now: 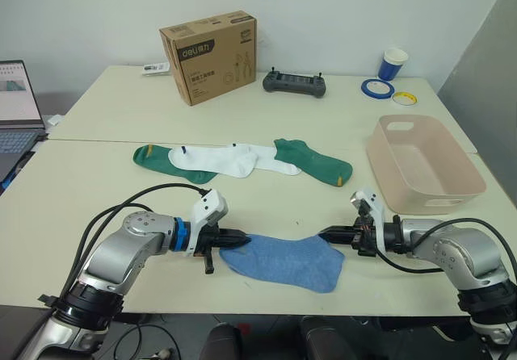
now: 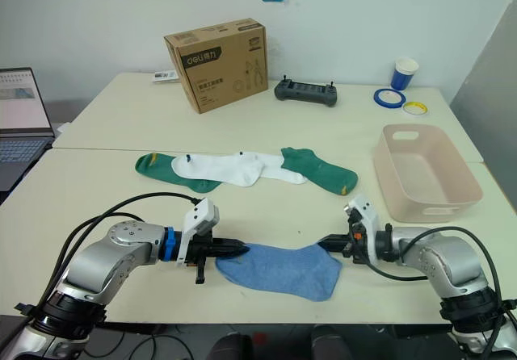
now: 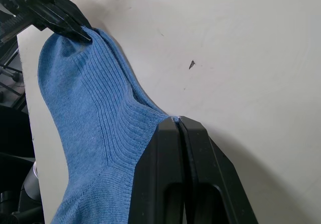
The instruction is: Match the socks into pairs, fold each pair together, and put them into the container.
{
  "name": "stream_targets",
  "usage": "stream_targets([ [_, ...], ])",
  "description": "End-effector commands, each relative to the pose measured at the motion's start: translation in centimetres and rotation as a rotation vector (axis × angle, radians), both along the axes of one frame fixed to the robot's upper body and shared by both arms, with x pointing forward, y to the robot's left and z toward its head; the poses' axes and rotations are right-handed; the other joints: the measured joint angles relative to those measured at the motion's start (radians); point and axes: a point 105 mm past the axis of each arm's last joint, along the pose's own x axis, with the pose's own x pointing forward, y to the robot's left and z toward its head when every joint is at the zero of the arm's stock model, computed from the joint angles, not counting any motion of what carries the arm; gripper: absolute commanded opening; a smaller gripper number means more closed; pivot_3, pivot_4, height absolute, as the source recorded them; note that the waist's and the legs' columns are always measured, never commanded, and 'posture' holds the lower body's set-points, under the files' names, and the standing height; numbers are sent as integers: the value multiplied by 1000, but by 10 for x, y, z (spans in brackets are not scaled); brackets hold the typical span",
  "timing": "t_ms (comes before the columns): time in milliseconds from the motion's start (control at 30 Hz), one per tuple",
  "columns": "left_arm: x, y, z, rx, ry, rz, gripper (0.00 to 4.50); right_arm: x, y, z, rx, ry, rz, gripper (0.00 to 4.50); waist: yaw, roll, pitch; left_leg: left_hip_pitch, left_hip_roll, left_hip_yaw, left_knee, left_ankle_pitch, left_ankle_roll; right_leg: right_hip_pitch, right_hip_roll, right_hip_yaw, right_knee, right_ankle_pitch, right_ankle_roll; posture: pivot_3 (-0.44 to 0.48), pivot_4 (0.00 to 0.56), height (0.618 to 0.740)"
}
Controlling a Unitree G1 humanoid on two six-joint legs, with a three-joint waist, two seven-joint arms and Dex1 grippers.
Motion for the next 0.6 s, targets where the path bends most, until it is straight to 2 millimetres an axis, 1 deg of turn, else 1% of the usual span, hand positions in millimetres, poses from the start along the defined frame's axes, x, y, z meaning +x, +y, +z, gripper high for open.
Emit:
stream_targets([
  [33,1,0,5,-2,-31,-5,0,2,-1,7,-1,-36,6,66,0,0,0,0,0,0,0,0,0,0,0,0,0,0,0,0,150,740],
  [200,0,2,5,-7,-32,-6,0,2,-4,7,-4,-34,-5,66,0,0,0,0,0,0,0,0,0,0,0,0,0,0,0,0,150,740],
  [300,3,-2,9,-39,-53,9,575,0,0,11,33,-23,5,0,0,0,0,0,0,0,0,0,0,0,0,0,0,0,0,0,150,740],
  [400,3,-3,12,-54,-54,10,1552,2,-1,17,49,-35,2,696,0,0,0,0,0,0,0,0,0,0,0,0,0,0,0,0,150,740],
  [500,8,0,26,-103,-90,42,2570,6,-10,26,37,-81,-16,1755,1,0,0,0,0,0,0,0,0,0,0,0,0,0,0,0,150,740],
  [567,6,5,39,-145,-93,42,3191,5,-12,41,76,-113,0,2458,1,0,0,0,0,0,0,0,0,0,0,0,0,0,0,0,150,740],
  [600,3,9,43,-133,-109,18,3191,2,-11,52,102,-133,33,2458,1,0,0,0,0,0,0,0,0,0,0,0,0,0,0,0,150,740],
])
